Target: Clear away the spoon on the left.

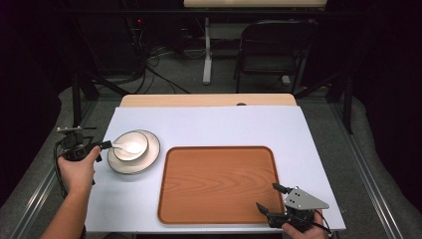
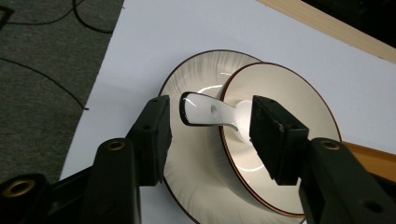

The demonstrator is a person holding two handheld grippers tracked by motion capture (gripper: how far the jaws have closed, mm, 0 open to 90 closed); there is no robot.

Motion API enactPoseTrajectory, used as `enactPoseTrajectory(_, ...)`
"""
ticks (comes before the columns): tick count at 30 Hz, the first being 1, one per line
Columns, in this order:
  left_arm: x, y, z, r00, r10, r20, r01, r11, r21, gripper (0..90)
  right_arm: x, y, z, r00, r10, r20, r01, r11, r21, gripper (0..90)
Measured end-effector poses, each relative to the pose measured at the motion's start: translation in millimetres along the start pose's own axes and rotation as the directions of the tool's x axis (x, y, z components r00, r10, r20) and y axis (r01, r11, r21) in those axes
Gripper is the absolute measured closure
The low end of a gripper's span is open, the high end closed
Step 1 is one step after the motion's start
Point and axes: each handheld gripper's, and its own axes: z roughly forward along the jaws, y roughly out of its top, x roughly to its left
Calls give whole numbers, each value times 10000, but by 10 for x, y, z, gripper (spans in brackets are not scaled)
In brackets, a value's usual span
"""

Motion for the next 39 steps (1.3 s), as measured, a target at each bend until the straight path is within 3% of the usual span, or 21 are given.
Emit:
enactPoseTrajectory(20,14,-118,316,9975,-628,316,643,9968,-485,452,0,-2,-5,10000,-20,-9,20,10000,2,198)
enactPoseTrajectory(30,-17,-116,393,9980,-607,188,623,9934,-968,537,0,-3,-8,10000,-29,-20,29,10000,23,199)
enactPoseTrajectory(39,-56,-129,415,9983,-524,235,545,9939,-959,609,-2,-3,-9,10000,-28,-28,28,10000,21,199)
